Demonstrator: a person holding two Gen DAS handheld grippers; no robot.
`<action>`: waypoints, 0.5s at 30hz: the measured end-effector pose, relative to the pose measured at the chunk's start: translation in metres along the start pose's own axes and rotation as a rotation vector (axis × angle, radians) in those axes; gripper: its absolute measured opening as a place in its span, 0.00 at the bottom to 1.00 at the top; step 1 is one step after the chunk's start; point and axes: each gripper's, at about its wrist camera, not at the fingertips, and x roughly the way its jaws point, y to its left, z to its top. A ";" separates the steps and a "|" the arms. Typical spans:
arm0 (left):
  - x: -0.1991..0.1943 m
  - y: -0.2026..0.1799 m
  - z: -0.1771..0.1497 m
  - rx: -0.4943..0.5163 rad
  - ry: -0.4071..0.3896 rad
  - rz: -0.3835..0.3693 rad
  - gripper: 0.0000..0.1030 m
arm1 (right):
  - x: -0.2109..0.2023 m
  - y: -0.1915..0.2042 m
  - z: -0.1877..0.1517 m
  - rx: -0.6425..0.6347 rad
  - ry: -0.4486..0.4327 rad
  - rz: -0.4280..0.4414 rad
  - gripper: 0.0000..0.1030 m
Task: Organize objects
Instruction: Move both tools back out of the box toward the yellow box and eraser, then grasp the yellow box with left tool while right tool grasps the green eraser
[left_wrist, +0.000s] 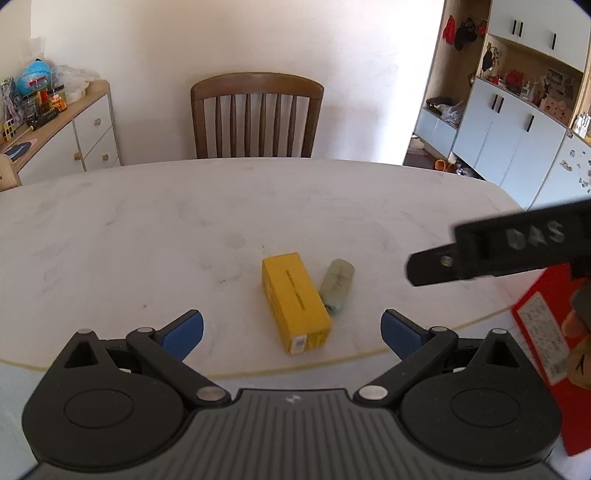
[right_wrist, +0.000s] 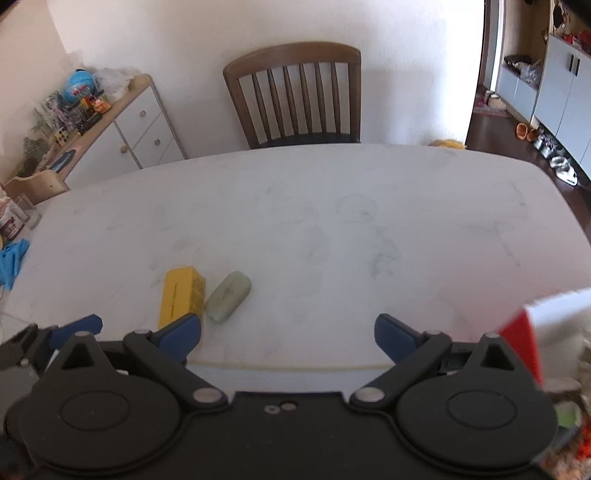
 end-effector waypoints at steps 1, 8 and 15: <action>0.004 0.000 0.000 0.003 0.001 0.011 1.00 | 0.007 0.000 0.003 0.016 0.013 0.005 0.97; 0.027 -0.002 -0.001 0.004 0.012 0.046 0.99 | 0.047 0.007 0.018 0.054 0.079 -0.019 0.94; 0.037 -0.002 -0.004 0.009 0.012 0.049 0.96 | 0.074 0.018 0.025 0.096 0.121 -0.048 0.81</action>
